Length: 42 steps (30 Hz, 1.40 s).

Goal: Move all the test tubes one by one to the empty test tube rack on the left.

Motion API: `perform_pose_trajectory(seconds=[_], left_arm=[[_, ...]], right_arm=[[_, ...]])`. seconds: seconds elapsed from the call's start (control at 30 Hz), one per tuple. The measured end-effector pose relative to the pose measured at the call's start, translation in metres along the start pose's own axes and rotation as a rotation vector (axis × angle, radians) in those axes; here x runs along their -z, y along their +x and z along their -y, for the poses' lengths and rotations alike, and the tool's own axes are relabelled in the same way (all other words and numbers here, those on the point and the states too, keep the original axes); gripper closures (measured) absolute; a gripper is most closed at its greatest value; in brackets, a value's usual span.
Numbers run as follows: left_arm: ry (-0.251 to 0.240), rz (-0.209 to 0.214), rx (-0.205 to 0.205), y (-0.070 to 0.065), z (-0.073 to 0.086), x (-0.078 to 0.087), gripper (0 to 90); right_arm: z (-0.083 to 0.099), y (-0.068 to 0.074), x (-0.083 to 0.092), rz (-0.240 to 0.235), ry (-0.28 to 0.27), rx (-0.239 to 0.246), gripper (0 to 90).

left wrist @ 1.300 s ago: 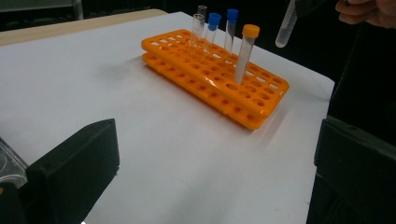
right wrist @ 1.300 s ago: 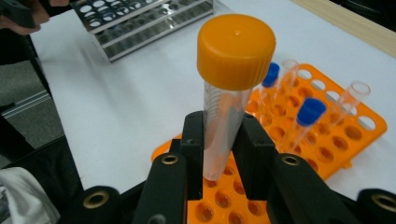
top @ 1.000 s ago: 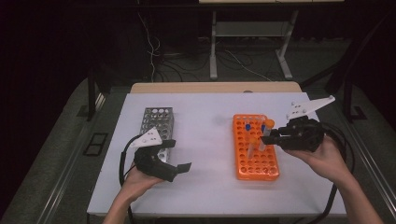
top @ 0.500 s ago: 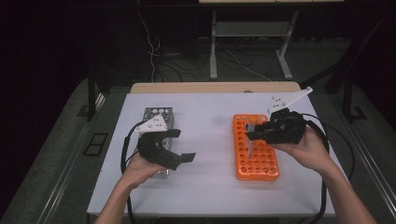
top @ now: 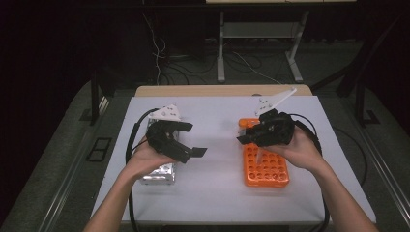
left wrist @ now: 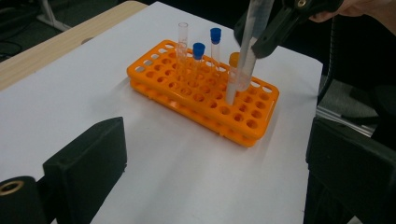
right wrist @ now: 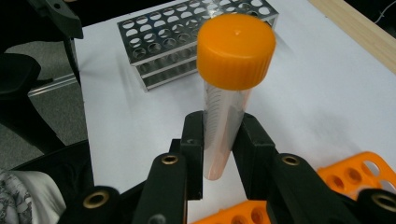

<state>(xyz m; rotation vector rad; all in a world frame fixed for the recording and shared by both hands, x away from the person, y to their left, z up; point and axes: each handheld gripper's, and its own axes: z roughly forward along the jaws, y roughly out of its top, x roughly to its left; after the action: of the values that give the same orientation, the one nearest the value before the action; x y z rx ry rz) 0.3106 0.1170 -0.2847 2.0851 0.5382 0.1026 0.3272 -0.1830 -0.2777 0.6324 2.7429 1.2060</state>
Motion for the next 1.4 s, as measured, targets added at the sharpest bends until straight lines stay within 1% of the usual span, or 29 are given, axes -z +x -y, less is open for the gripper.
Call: perform_pose_trajectory(seconds=[0.03,0.13,0.23,0.3,0.4,0.43,0.47,0.53,0.6,0.73,0.8,0.87,0.9,0.93,1.0,1.03,1.07,1.1,1.33,1.37,1.4], left_arm=[[0.006,0.001,-0.005,0.0,-0.003,0.0,4.1],[0.023,0.012,-0.022,0.001,-0.013,0.0,6.7],[0.035,0.017,-0.03,0.002,-0.018,-0.001,8.4],[0.056,0.028,-0.046,0.003,-0.025,-0.002,11.8],[0.068,0.032,-0.049,0.003,-0.028,-0.004,13.2],[0.075,0.032,-0.052,0.004,-0.03,-0.004,14.0],[0.079,0.03,-0.05,0.005,-0.031,-0.005,14.0],[0.089,0.035,-0.053,0.006,-0.034,-0.006,15.7],[0.099,0.043,-0.056,0.008,-0.037,-0.008,17.0],[0.119,0.058,-0.063,0.011,-0.043,-0.012,23.8],[0.12,0.062,-0.06,0.011,-0.044,-0.012,27.5],[0.133,0.07,-0.065,0.013,-0.046,-0.013,31.5],[0.149,0.078,-0.066,0.014,-0.047,-0.015,33.1],[0.149,0.078,-0.066,0.014,-0.047,-0.015,34.8],[0.165,0.076,-0.072,0.014,-0.047,-0.016,39.6],[0.168,0.075,-0.074,0.015,-0.047,-0.017,39.6],[0.173,0.076,-0.076,0.015,-0.047,-0.017,41.6],[0.177,0.079,-0.076,0.015,-0.047,-0.018,45.5],[0.201,0.087,-0.096,0.015,-0.046,-0.02,59.7],[0.211,0.094,-0.109,0.014,-0.046,-0.021,64.1],[0.211,0.094,-0.109,0.014,-0.046,-0.021,67.3]], right_arm=[[0.0,0.0,0.0,0.0,0.0,0.0,73.8],[-0.006,0.001,-0.01,-0.012,0.005,0.013,73.8],[-0.009,0.001,-0.014,-0.019,0.009,0.02,73.8],[-0.013,0.002,-0.021,-0.028,0.007,0.031,73.8],[-0.015,0.003,-0.025,-0.035,0.012,0.038,73.8],[-0.017,0.004,-0.03,-0.04,0.014,0.043,73.8],[-0.017,0.004,-0.03,-0.04,0.014,0.043,73.8],[-0.02,0.005,-0.036,-0.048,0.013,0.051,73.8],[-0.021,0.006,-0.038,-0.051,0.014,0.049,73.8],[-0.025,0.009,-0.048,-0.066,0.017,0.065,73.8],[-0.027,0.01,-0.053,-0.072,0.017,0.07,73.8],[-0.029,0.011,-0.057,-0.078,0.018,0.076,73.8],[-0.029,0.012,-0.059,-0.08,0.018,0.078,73.8],[-0.029,0.012,-0.059,-0.08,0.018,0.078,73.8],[-0.031,0.013,-0.063,-0.087,0.013,0.083,73.8],[-0.031,0.013,-0.063,-0.087,0.013,0.083,73.8],[-0.032,0.013,-0.064,-0.091,0.011,0.086,73.8],[-0.033,0.015,-0.067,-0.093,0.011,0.091,73.8],[-0.037,0.019,-0.074,-0.102,0.011,0.101,73.8],[-0.037,0.019,-0.074,-0.102,0.009,0.103,73.8],[-0.037,0.019,-0.074,-0.102,0.009,0.103,73.8]])
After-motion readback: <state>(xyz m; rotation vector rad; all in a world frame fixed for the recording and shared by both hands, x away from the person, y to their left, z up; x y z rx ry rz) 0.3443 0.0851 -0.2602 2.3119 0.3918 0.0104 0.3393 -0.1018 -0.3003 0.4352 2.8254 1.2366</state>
